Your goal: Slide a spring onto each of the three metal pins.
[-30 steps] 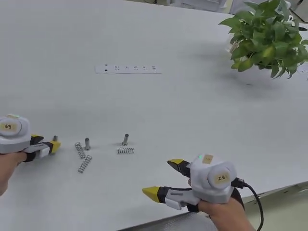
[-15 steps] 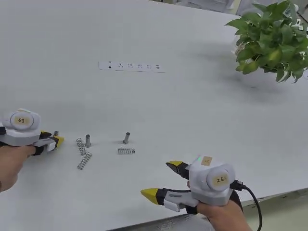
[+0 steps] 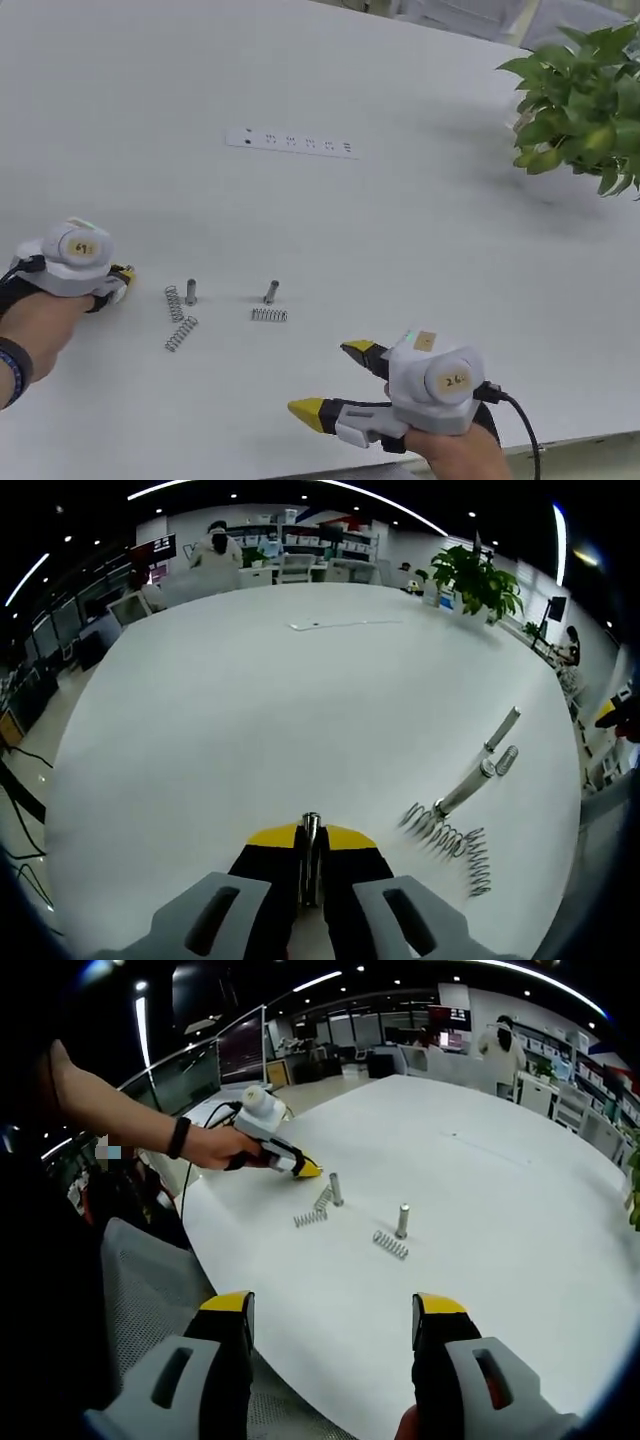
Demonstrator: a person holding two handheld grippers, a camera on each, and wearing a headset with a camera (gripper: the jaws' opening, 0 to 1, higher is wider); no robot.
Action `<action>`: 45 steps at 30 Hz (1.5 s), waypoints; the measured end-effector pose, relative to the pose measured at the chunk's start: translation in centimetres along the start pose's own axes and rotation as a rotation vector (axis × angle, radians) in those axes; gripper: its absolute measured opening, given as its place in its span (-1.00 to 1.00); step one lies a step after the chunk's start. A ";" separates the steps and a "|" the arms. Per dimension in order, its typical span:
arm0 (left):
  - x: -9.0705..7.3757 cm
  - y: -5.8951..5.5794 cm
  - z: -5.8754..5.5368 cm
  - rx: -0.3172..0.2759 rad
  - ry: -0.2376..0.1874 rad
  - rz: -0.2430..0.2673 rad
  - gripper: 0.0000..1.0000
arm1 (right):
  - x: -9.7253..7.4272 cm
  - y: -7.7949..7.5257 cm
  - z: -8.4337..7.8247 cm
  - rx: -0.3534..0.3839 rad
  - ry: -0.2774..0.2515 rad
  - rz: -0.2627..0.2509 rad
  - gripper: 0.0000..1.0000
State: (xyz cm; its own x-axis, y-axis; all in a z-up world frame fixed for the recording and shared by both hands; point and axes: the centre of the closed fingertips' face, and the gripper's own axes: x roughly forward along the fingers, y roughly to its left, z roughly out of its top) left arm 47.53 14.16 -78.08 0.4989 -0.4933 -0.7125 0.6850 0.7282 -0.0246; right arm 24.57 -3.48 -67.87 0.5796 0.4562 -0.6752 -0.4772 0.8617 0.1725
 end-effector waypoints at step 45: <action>-4.8 -0.3 1.2 -0.078 -0.102 0.060 -1.00 | 0.3 -0.3 0.2 -0.009 -0.033 0.029 0.26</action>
State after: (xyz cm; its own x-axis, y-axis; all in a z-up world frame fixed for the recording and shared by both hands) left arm 45.54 15.70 -73.77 0.5917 -0.4909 -0.6395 0.6113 0.7904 -0.0412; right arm 25.02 -3.60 -67.96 0.5867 0.4885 -0.6459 -0.5003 0.8458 0.1852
